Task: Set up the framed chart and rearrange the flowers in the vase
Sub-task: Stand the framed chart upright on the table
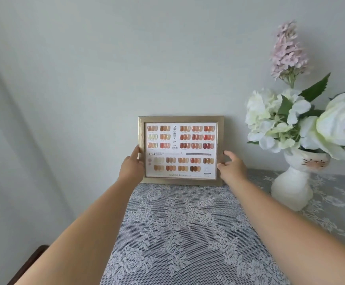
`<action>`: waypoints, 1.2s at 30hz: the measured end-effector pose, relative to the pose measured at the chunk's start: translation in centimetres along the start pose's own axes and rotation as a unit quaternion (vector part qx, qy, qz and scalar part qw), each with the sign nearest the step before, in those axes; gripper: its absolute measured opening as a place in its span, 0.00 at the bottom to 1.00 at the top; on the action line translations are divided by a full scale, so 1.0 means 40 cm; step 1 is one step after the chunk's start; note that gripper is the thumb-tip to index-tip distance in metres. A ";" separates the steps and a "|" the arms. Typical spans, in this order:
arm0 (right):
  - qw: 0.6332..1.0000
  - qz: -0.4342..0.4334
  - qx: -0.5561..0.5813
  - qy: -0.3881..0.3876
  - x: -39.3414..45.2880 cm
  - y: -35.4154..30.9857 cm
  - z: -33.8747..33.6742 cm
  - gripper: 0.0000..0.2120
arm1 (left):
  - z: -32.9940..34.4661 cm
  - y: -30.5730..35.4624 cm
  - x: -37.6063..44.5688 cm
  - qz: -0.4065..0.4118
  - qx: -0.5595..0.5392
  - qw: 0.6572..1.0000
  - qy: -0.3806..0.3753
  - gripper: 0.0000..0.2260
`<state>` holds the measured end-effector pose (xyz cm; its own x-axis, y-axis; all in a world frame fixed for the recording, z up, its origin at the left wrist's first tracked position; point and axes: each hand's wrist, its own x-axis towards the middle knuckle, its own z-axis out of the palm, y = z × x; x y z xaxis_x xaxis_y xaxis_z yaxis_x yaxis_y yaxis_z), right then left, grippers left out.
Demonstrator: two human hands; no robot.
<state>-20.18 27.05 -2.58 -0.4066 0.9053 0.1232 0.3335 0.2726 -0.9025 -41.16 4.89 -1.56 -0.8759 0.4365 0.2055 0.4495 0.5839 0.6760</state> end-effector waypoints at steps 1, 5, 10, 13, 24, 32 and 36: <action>1.000 0.000 0.002 0.003 -0.007 0.004 -0.005 0.26 | -0.002 0.000 -0.009 0.001 -0.001 1.000 0.000 0.25; 1.000 0.004 -0.001 0.000 -0.033 0.016 -0.024 0.27 | -0.011 0.007 -0.046 0.015 -0.009 1.000 -0.007 0.25; 1.000 -0.012 -0.022 -0.009 -0.061 0.007 -0.046 0.27 | -0.022 0.021 -0.080 0.029 0.037 0.998 -0.031 0.25; 0.998 -0.018 -0.048 -0.030 -0.076 -0.005 -0.058 0.28 | -0.030 0.040 -0.104 0.013 0.021 0.997 -0.070 0.28; 0.985 0.002 -0.033 -0.167 -0.241 0.004 -0.233 0.25 | -0.001 0.111 -0.427 0.091 -0.065 0.990 -0.089 0.26; 0.953 -0.033 -0.092 -0.287 -0.489 0.083 -0.479 0.16 | -0.006 0.210 -0.714 0.280 0.007 0.912 -0.299 0.18; 0.943 -0.054 -0.169 -0.283 -0.566 0.125 -0.584 0.18 | 0.010 0.230 -0.815 0.317 0.063 0.890 -0.322 0.20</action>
<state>10.56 15.54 -0.23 -0.8100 0.5742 -0.1193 0.4776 0.5278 -0.7024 -8.41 -3.68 -2.32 -0.1758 0.9835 0.0425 0.8692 0.1348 0.4758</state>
